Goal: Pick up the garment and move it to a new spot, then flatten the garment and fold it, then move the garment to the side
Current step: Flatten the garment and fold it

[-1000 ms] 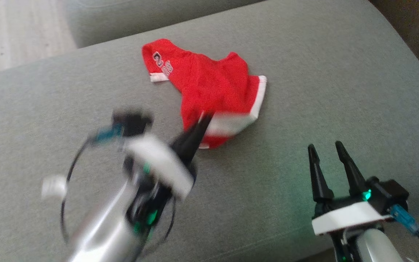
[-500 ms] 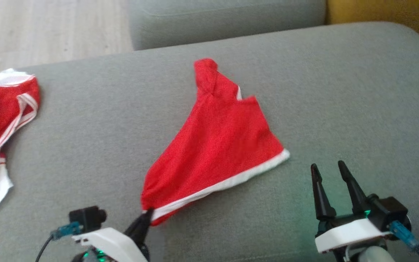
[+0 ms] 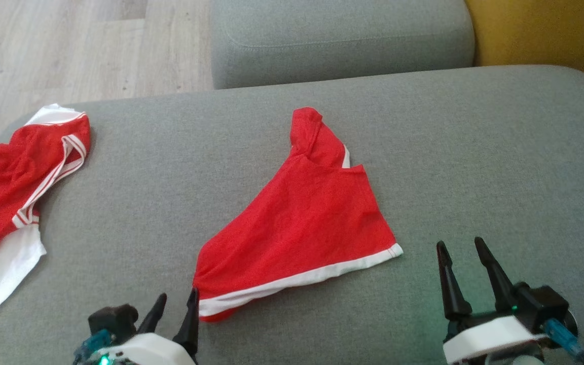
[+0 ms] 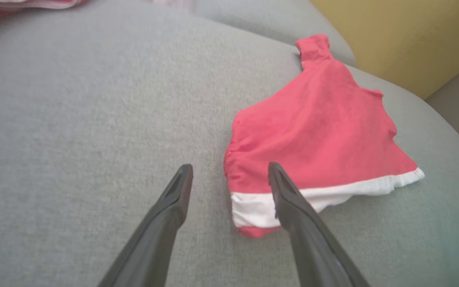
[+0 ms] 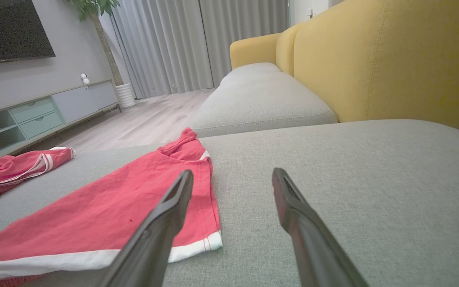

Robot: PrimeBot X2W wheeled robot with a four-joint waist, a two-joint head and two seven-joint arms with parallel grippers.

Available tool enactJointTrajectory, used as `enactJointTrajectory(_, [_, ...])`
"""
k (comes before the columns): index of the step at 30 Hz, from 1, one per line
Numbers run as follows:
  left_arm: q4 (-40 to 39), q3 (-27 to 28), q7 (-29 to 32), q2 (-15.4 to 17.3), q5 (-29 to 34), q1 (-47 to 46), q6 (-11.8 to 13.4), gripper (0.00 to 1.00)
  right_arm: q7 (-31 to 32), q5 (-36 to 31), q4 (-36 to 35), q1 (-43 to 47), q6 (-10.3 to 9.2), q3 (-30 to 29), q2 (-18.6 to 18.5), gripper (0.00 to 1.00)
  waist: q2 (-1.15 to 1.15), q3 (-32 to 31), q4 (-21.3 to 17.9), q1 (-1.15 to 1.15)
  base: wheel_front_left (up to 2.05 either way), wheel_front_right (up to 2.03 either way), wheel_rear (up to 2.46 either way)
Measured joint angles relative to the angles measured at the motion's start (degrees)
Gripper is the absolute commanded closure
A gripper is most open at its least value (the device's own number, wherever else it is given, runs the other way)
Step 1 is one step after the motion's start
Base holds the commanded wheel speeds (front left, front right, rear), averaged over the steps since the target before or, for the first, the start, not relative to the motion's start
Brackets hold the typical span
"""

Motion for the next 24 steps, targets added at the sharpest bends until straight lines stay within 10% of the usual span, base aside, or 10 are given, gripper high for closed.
enactJointTrajectory(12, [-7.99,8.53,-2.16,-5.17,20.0,4.59,1.86,0.0,0.0,-3.92,-1.22,1.64,0.0,-3.21,0.0,0.0,0.0,-0.87,2.25,0.0,0.0,0.0,0.0])
enactJointTrajectory(24, [-8.76,18.24,-2.15,-10.06,30.93,9.16,-7.11,0.0,0.0,-4.42,-1.89,3.05,0.0,-4.78,0.02,0.0,0.0,-1.18,2.29,0.0,0.0,0.0,0.0])
